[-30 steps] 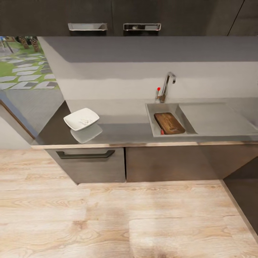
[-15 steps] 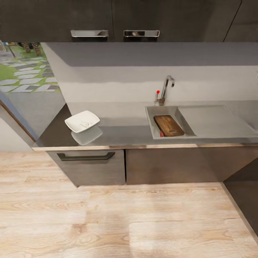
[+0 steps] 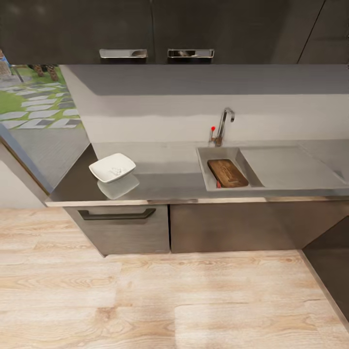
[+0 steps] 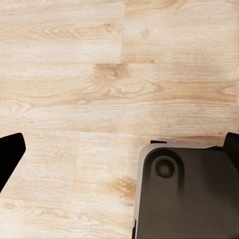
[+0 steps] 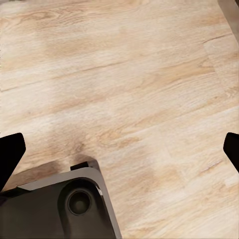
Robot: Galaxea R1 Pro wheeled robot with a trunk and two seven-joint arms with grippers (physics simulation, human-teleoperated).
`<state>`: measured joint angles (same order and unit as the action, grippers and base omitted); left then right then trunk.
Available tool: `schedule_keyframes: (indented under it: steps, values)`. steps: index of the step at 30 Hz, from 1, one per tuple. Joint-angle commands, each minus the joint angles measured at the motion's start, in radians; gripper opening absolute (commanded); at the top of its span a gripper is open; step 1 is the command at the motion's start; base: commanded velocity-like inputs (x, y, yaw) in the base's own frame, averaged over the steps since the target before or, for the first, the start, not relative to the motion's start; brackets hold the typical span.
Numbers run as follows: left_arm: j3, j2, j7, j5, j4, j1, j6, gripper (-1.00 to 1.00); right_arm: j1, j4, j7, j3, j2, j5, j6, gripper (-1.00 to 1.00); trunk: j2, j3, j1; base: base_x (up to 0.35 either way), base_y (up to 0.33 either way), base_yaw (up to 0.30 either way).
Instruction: In the kitchen, take the Vidalia onion out of the sink, dice it on the chopping board with the paring knife, put the diced onion into the bowl on the countertop, then place both the paring knife and the chopping board into the sink.
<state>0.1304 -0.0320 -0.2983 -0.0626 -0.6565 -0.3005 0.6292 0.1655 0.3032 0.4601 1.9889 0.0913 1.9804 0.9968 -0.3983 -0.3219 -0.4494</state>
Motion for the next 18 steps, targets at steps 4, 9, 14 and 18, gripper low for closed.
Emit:
schedule_keyframes:
  steps: [4,9,14,18]
  values:
    - [0.008,-0.001,-0.007,-0.006,-0.002,0.000,0.001,1.00,0.002,0.004,0.010,0.008,0.001,0.000,0.003,1.00,-0.002,0.005,-0.001,0.000,0.000,0.000]
    - [0.008,-0.001,-0.007,-0.006,-0.002,0.000,0.001,1.00,0.002,0.004,0.010,0.008,0.001,0.000,0.003,1.00,-0.002,0.013,-0.001,0.000,0.000,0.000]
    - [0.008,-0.001,-0.007,-0.006,-0.001,0.000,0.001,1.00,0.002,0.005,0.010,0.008,-0.004,0.000,0.003,1.00,-0.002,0.021,-0.001,0.000,0.000,0.000]
    - [0.008,0.000,-0.007,-0.006,-0.001,0.000,0.001,1.00,0.002,0.004,0.010,0.008,-0.009,0.000,0.003,1.00,-0.002,0.027,-0.001,0.000,0.000,0.000]
